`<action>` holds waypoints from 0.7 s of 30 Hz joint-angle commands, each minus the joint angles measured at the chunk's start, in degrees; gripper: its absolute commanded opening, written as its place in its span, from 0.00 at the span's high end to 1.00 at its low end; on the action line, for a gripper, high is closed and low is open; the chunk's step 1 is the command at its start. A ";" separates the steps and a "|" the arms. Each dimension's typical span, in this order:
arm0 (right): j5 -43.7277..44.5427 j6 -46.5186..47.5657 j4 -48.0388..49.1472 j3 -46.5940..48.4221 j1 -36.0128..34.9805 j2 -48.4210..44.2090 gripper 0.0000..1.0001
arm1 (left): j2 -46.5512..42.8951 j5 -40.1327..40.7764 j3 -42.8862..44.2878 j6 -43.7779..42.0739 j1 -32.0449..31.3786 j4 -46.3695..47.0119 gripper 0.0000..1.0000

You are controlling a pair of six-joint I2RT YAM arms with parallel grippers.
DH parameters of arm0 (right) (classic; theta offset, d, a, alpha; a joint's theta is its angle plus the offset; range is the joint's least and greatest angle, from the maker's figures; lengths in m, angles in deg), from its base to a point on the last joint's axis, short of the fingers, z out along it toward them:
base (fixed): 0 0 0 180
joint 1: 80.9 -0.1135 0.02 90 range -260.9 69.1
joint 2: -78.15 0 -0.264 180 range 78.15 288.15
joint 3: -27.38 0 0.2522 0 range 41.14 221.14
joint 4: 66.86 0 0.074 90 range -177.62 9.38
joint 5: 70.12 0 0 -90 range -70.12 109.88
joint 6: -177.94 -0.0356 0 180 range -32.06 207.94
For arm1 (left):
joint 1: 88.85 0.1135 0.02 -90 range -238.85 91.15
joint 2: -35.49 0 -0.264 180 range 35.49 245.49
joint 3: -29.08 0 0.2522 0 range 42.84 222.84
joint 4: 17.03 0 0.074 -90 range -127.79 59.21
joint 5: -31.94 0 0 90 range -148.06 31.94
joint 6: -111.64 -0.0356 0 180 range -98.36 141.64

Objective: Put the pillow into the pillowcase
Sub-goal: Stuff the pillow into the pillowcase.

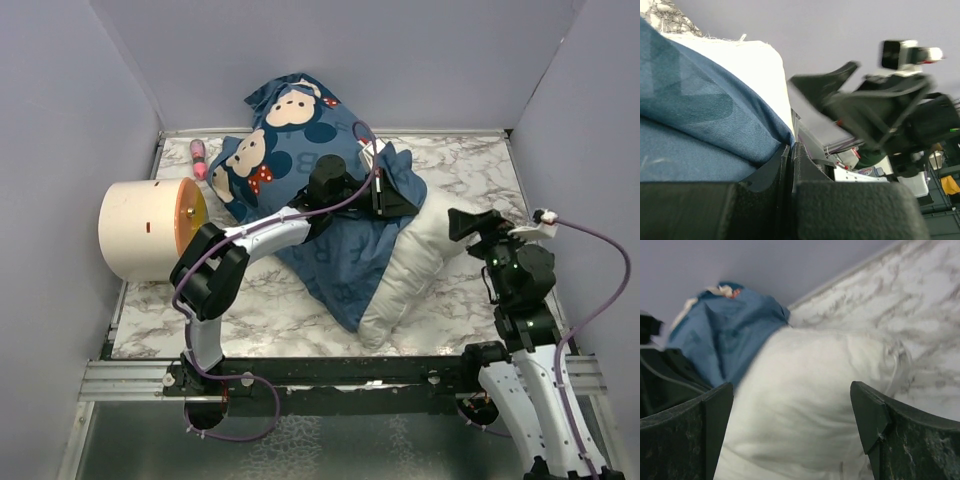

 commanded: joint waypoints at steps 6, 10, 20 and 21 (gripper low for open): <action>-17.43 -11.97 19.84 -19.46 0.29 14.24 0.05 | 1.20 -5.26 8.41 -0.12 -1.00 -0.59 1.00; -32.62 -16.01 55.37 -20.35 0.33 36.17 0.67 | 5.31 -4.70 19.43 -2.03 -1.74 -6.45 1.00; -34.03 -3.16 70.56 12.53 0.25 47.19 0.99 | 30.13 -2.01 81.65 -0.94 -3.17 -21.95 1.00; -35.72 -1.09 71.67 14.22 0.22 47.28 0.99 | 29.33 -2.58 81.52 -1.89 -3.33 -22.67 1.00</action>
